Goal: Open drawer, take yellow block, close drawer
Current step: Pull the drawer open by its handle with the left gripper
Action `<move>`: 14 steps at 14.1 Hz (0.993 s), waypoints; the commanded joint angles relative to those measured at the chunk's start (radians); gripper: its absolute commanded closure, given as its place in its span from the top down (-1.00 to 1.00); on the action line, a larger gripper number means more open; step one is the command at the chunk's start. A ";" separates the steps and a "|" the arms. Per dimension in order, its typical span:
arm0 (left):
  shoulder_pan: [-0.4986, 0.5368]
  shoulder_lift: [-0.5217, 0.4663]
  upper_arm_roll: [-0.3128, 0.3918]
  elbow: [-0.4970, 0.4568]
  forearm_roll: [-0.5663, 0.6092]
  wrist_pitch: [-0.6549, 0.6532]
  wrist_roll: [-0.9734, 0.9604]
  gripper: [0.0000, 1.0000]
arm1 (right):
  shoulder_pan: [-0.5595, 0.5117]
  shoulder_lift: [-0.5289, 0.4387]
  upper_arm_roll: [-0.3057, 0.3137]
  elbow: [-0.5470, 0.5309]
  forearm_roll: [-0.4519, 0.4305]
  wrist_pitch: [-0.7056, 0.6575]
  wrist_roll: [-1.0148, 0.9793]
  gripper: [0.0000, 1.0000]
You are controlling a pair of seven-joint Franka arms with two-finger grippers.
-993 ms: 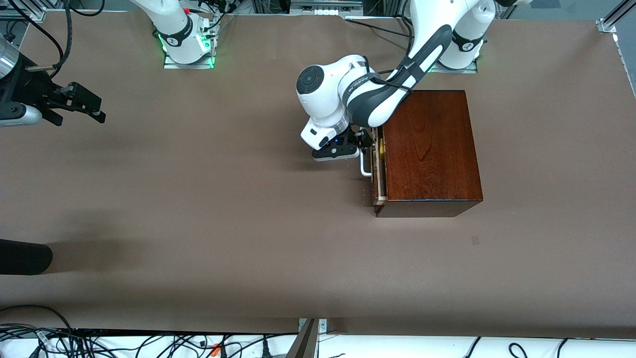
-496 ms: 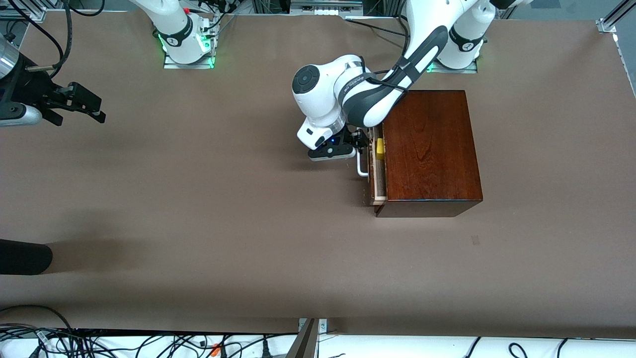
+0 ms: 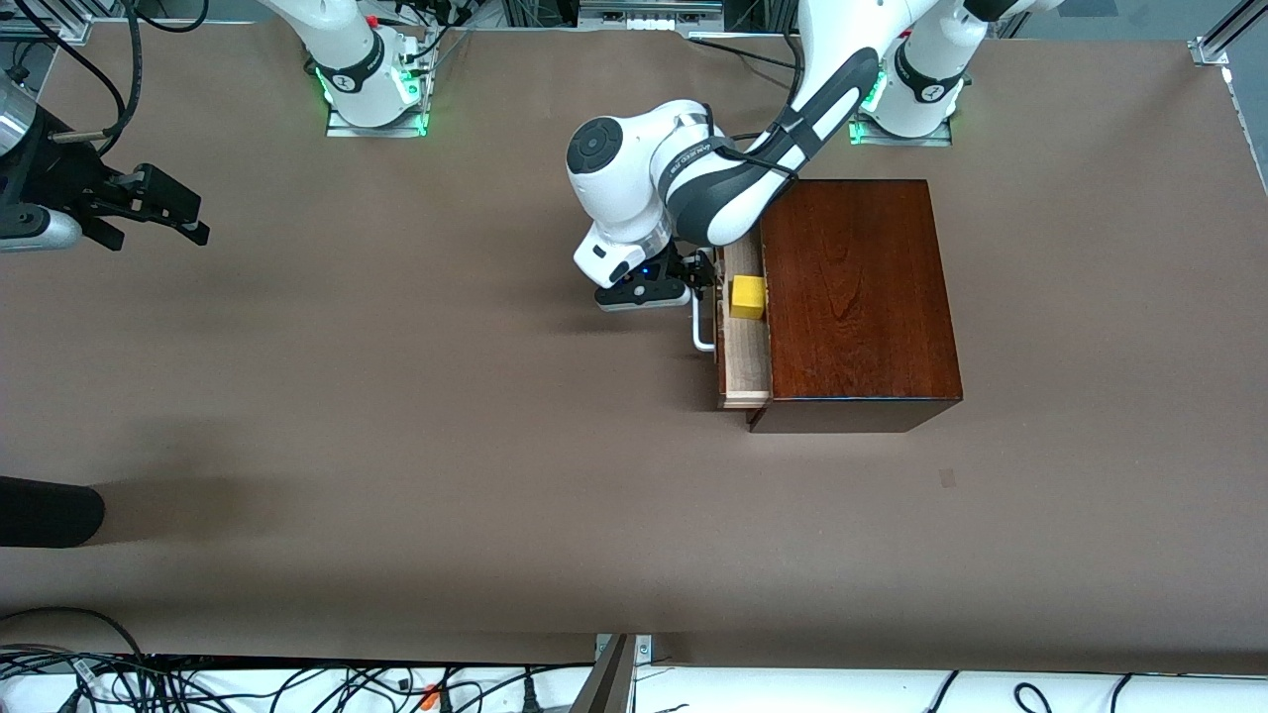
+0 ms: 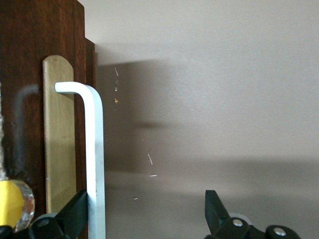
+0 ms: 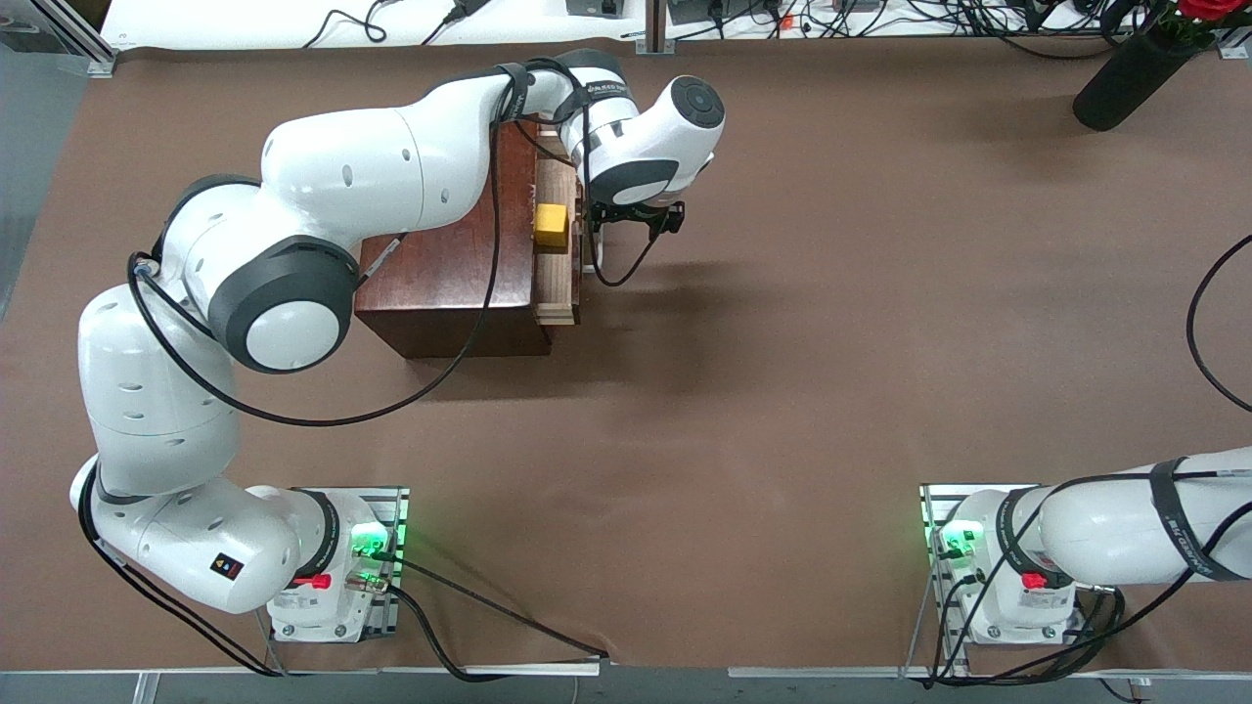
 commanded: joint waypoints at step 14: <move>-0.062 0.048 -0.010 0.052 -0.080 0.088 -0.016 1.00 | -0.006 0.004 0.001 0.016 0.000 -0.016 0.001 1.00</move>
